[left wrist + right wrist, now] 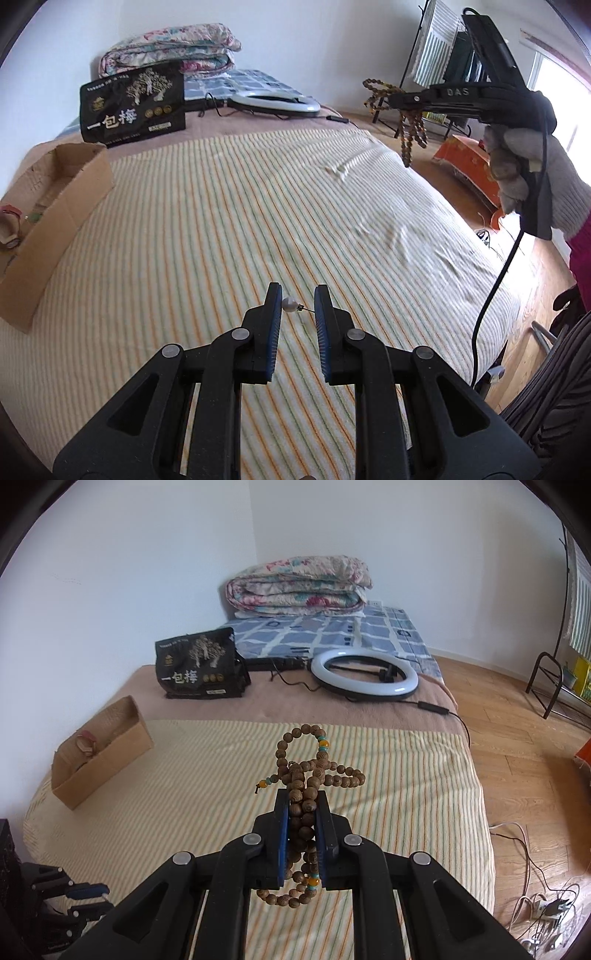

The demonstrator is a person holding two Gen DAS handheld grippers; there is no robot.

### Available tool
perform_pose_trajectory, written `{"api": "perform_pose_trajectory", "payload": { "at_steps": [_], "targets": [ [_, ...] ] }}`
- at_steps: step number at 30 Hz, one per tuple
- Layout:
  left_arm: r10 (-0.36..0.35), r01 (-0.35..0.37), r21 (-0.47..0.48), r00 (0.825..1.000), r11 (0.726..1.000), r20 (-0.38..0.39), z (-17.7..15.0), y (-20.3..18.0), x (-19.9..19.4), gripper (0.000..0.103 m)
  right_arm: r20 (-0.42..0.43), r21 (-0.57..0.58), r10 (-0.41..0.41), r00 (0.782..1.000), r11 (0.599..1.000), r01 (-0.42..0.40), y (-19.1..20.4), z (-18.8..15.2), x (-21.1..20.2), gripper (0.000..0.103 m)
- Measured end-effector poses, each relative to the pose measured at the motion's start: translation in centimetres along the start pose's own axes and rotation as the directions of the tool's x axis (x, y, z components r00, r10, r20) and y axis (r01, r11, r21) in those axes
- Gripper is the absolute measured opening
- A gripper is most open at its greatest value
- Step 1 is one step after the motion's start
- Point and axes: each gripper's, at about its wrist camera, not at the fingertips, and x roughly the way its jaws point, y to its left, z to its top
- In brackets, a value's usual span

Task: Organize jewelry
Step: 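Lift and carry bead with left tool to box while right tool carries necklace there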

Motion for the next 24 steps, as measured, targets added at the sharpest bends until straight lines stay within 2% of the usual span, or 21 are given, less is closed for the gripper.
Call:
{"api": "perform_pose_trajectory", "payload": {
  "at_steps": [14, 24],
  "targets": [
    [0.075, -0.071, -0.037, 0.992, 0.997, 0.102, 0.8, 3.4, -5.8, 0.017, 0.070, -0.083, 0.045, 0.997, 0.996, -0.039, 6.8, 2.7, -4.1, 0.010],
    [0.183, -0.172, -0.073, 0.965, 0.982, 0.189, 2.3, 7.4, -10.4, 0.017, 0.085, -0.121, 0.123, 0.989, 0.986, -0.113, 12.1, 3.3, -4.4, 0.010]
  ]
}}
